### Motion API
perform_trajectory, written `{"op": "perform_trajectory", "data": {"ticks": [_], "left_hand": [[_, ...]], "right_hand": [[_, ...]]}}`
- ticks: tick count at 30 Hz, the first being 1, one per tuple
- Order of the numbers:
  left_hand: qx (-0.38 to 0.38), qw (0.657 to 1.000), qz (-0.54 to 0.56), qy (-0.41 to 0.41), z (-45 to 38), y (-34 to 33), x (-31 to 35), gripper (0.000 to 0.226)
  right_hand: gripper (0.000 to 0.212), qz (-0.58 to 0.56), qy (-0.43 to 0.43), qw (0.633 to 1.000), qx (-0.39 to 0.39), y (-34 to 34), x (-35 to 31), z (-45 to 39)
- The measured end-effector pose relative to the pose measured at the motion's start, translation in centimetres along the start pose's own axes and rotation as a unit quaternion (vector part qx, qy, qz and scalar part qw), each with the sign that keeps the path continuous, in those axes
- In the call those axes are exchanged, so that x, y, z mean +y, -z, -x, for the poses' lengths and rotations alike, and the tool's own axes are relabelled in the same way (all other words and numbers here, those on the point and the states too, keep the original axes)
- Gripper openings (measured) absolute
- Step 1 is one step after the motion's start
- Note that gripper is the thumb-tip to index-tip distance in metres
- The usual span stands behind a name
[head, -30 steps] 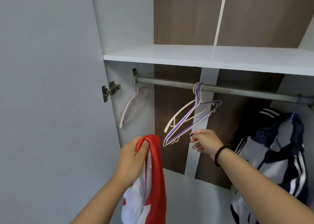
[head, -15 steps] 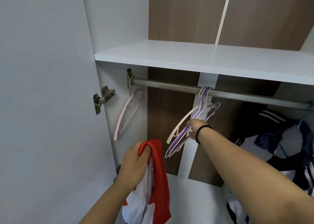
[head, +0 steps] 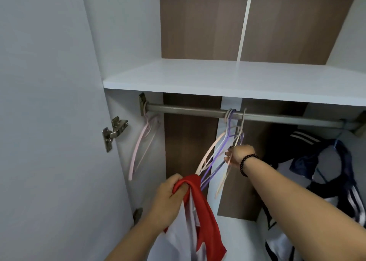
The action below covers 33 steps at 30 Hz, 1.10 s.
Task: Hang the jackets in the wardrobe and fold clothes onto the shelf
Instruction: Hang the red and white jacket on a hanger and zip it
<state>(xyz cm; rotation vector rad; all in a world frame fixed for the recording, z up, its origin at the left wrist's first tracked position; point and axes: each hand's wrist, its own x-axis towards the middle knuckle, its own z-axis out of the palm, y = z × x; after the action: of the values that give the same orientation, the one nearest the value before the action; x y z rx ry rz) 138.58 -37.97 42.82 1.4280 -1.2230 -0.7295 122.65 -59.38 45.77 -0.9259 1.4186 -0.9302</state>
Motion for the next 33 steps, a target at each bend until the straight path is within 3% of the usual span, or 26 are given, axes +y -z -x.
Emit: {"op": "perform_trajectory", "data": {"ticks": [10, 14, 23, 29, 33], "left_hand": [[-0.072, 0.996, -0.046, 0.034, -0.4, -6.9, 1.3, 0.011], [-0.05, 0.997, -0.046, 0.042, -0.2, -9.5, 2.2, 0.015], [-0.037, 0.998, -0.052, 0.024, 1.3, -14.4, 3.4, 0.018], [0.03, 0.995, -0.075, 0.057, 2.2, -15.2, 3.1, 0.023], [0.062, 0.986, -0.122, 0.093, 1.7, -15.2, 2.6, 0.027]], "right_hand": [[0.032, -0.036, 0.002, 0.999, 0.013, 8.9, -2.1, 2.2], [0.037, -0.071, -0.011, 0.997, -0.034, 12.7, -2.0, 3.3], [0.029, -0.052, 0.046, 0.998, -0.004, 17.9, -3.8, 3.8], [0.023, -0.001, 0.066, 0.996, -0.052, 19.3, -2.1, 7.4], [0.024, 0.091, 0.086, 0.989, -0.084, 21.0, 1.3, 11.3]]}}
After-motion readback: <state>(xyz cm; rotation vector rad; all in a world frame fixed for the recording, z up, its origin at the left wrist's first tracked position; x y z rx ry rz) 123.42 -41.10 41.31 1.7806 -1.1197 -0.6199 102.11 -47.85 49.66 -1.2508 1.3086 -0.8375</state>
